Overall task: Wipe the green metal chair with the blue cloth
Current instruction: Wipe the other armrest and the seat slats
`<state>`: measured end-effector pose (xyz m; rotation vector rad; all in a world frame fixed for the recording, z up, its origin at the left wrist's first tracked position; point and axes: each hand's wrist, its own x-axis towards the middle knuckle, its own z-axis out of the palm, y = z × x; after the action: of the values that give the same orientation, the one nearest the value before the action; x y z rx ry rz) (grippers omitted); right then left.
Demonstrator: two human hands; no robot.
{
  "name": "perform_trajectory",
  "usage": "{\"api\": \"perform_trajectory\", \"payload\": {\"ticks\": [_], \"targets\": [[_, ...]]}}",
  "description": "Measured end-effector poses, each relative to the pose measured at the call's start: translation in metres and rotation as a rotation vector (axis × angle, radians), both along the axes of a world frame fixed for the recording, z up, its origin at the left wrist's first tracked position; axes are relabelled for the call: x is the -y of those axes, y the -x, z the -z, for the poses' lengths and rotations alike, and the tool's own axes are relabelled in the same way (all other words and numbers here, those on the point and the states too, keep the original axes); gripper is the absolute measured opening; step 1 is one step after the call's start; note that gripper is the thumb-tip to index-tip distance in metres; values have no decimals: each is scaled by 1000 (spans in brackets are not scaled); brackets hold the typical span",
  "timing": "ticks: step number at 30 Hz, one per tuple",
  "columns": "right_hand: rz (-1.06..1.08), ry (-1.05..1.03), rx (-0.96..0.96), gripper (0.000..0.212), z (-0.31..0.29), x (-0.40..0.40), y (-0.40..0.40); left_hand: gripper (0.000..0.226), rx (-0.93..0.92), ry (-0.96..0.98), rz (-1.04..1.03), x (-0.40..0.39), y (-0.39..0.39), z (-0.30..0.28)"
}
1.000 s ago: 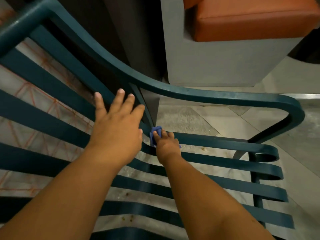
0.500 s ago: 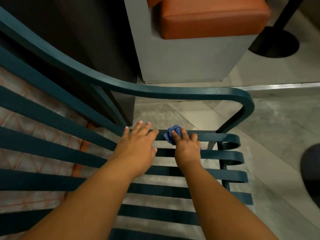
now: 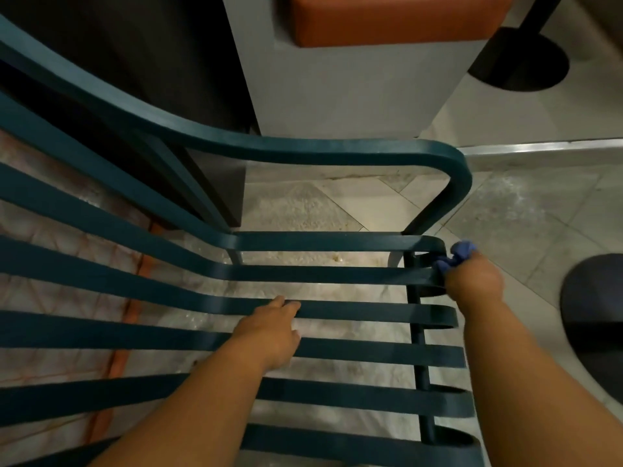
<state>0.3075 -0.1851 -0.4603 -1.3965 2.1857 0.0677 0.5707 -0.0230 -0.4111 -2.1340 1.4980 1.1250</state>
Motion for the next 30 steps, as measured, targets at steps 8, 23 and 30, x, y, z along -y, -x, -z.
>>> {"api": "perform_trajectory", "payload": {"ticks": [8,23,30], "targets": [[-444,291,-107,69,-8,-79,-63,63,15,9,-44,-17,6,0],[-632,148,-191,77,-7,-153,-77,76,282,-90,-2,-67,-14,-24],[-748,-54,-18,95,-15,-159,-171,75,300,67,-160,-83,-46,-55]]}}
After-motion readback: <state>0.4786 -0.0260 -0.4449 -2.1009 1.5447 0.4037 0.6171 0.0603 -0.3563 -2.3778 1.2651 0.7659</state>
